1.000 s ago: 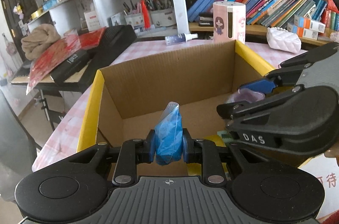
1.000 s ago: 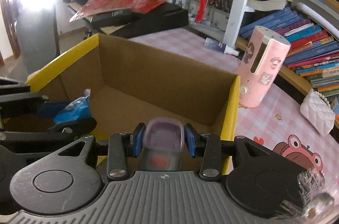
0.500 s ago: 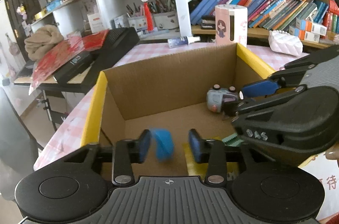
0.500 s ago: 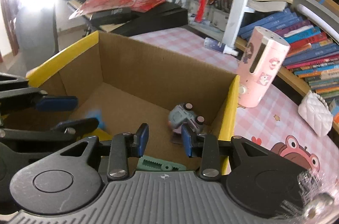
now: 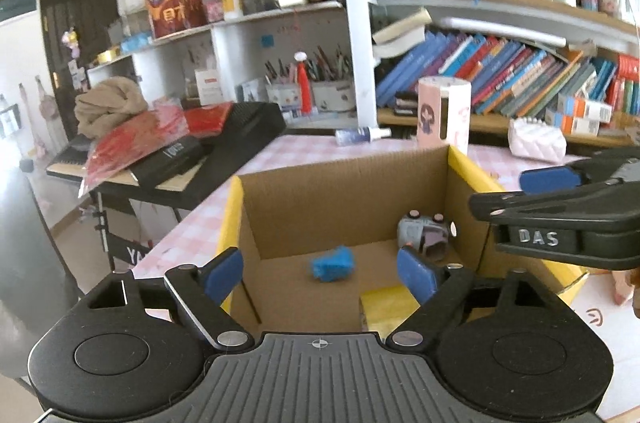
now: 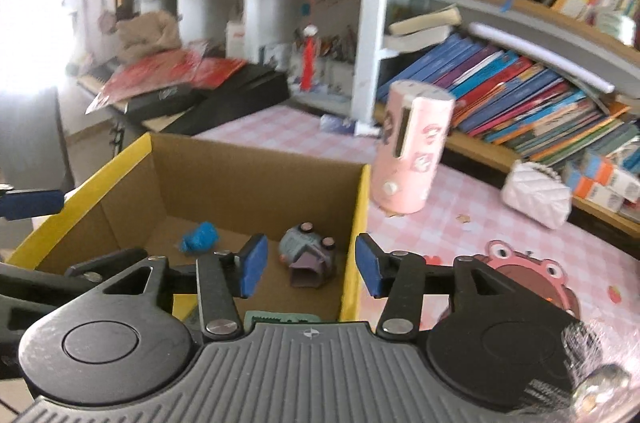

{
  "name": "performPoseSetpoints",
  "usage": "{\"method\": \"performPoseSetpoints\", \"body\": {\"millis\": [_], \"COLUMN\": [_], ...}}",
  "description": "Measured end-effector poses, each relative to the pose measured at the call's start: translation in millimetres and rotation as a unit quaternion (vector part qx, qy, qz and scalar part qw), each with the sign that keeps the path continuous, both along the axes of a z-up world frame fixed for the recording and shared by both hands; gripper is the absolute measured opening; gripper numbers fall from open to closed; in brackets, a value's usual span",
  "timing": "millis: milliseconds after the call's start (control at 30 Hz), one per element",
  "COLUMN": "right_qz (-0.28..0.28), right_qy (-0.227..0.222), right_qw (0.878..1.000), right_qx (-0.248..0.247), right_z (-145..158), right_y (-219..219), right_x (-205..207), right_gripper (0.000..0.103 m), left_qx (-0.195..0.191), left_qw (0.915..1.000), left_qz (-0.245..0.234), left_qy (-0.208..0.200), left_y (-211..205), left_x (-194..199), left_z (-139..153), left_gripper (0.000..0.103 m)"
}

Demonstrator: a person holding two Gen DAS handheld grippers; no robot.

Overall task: Organize objects
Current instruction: 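Open the left tool dropping the bag while the right tool releases the car into the box, then withdraw both tools from the box back toward the pink plush toys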

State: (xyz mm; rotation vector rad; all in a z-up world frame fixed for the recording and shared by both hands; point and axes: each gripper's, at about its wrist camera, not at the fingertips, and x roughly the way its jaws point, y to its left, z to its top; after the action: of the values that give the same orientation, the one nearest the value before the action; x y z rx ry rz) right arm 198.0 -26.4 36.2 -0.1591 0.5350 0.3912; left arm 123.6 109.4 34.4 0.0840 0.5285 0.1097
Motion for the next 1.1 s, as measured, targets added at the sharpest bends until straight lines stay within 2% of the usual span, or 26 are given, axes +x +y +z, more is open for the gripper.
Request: {"method": "performPoseSetpoints", "body": {"millis": [133, 300, 533, 967, 1100], "right_qz": [-0.019, -0.040, -0.063, -0.085, -0.090], "right_qy": [-0.020, -0.023, -0.011, 0.030, 0.035], "right_qw": [1.000, 0.999, 0.998, 0.995, 0.994], "right_qx": [0.007, 0.006, -0.003, -0.032, -0.044], "right_z": [5, 5, -1, -20, -26], "right_y": [-7, -13, -14, 1, 5], "right_x": [-18, -42, -82, -157, -177], "right_gripper": [0.048, 0.052, 0.060, 0.083, 0.085], "left_qx": [-0.007, -0.015, -0.026, -0.041, -0.041], "left_qw": [0.9999, 0.9999, 0.9996, 0.9979, 0.9975], "left_qz": [0.002, 0.001, 0.002, 0.008, 0.003], "left_qy": [-0.008, -0.005, 0.007, 0.048, 0.057], "left_y": [3, 5, 11, 24, 25], "left_x": [-14, -31, -59, -124, -142], "left_z": [2, 0, -5, -17, -21], "left_gripper": [0.090, 0.093, 0.096, 0.101, 0.101]}}
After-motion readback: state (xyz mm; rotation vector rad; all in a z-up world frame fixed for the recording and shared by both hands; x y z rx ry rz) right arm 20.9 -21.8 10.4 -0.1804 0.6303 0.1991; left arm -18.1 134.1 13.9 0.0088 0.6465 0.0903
